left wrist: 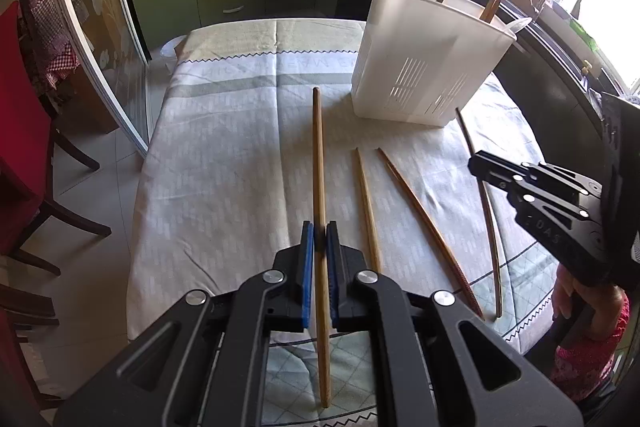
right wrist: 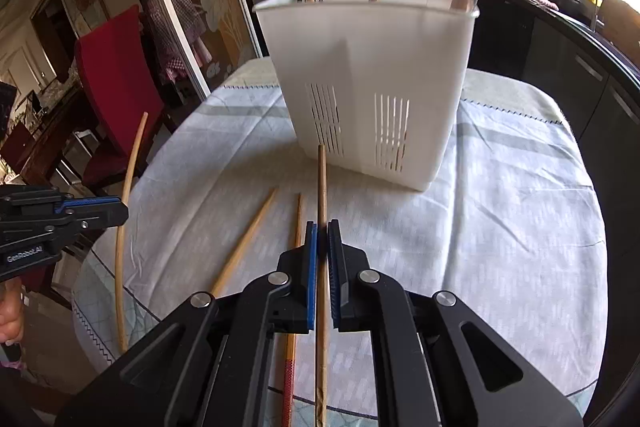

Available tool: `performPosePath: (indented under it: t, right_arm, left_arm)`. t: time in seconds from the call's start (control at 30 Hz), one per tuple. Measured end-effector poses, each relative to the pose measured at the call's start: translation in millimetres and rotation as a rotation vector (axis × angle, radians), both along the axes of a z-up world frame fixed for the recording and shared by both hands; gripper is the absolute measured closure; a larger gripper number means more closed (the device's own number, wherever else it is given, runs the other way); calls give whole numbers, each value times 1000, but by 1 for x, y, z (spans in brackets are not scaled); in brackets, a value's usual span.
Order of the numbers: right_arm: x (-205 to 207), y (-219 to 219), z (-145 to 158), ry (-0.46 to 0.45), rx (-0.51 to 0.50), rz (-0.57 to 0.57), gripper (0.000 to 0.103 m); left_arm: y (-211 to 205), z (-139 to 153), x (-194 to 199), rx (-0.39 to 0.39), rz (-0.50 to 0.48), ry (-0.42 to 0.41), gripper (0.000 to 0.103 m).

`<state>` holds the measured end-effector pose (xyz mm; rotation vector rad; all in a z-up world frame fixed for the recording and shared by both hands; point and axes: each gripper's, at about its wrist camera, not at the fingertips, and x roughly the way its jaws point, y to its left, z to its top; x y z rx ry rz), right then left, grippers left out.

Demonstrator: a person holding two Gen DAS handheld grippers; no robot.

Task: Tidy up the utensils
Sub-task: 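Lift both held chopsticks upright and carry them toward the caddy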

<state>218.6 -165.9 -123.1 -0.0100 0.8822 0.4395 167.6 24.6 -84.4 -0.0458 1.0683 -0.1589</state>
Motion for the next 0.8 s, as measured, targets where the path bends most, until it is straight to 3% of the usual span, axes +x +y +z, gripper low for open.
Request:
performPosePath:
  t: [0.37,0.53,0.8]
  right_arm:
    - [-47,-34,64,-154,70,-16,97]
    - [-56,-40,75,-165,77,-15,97]
    - [-59,-42,67,-151,85,-18,97]
  left_arm:
    - [-6,20,-10,16,-17,-50,97]
    - [-7,2,2,26,-3,22,97]
    - [2,-57,49,80,26,185,97]
